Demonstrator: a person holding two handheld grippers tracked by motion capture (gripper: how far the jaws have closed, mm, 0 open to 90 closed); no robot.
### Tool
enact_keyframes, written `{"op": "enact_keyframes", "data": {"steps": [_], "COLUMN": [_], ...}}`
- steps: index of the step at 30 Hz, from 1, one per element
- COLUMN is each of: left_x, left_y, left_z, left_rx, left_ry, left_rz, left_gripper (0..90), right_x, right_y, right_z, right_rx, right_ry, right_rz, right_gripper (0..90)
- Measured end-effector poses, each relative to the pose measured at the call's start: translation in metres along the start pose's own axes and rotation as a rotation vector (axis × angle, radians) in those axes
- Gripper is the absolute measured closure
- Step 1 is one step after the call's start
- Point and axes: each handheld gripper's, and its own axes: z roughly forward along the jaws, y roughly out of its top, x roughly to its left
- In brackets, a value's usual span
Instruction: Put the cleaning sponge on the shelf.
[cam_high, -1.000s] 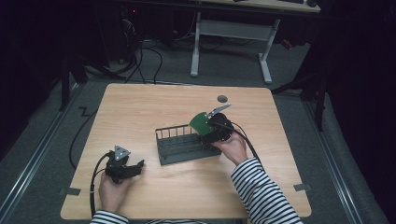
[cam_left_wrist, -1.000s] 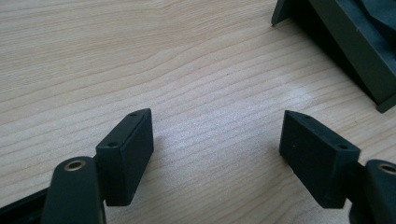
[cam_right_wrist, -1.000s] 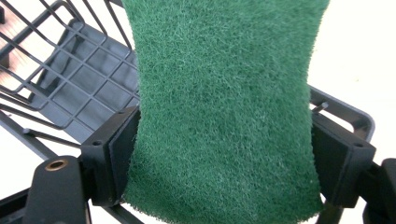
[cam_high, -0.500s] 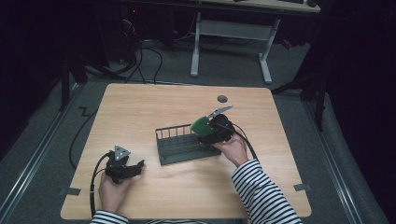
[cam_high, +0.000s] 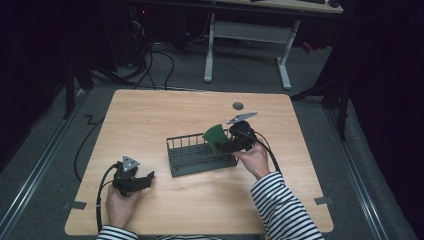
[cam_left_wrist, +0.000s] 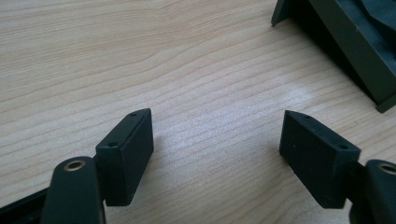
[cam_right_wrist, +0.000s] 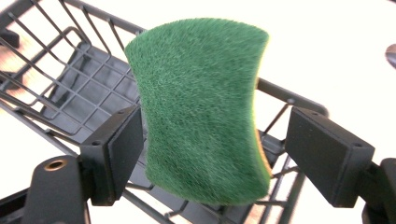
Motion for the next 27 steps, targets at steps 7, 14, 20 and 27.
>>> {"op": "enact_keyframes", "data": {"steps": [7, 14, 20, 27], "left_x": [0.000, 0.000, 0.000, 0.000], "left_y": [0.000, 0.000, 0.000, 0.000], "left_z": [0.000, 0.000, 0.000, 0.000], "left_rx": [0.001, 0.000, 0.000, 0.000], "left_ry": [0.001, 0.001, 0.001, 0.001], "left_rz": [0.001, 0.002, 0.001, 0.001], "left_gripper": [26.5, 26.5, 26.5, 26.5], "right_x": [-0.011, -0.025, -0.035, -0.046], "right_y": [-0.005, -0.022, -0.035, -0.051], "right_z": [-0.023, -0.044, -0.064, -0.087], "right_rx": [-0.050, -0.084, -0.125, -0.174], "right_ry": [-0.015, -0.024, -0.040, -0.063], "right_rz": [0.028, 0.076, 0.108, 0.153], "right_gripper": [20.9, 21.5, 22.3, 23.5]}}
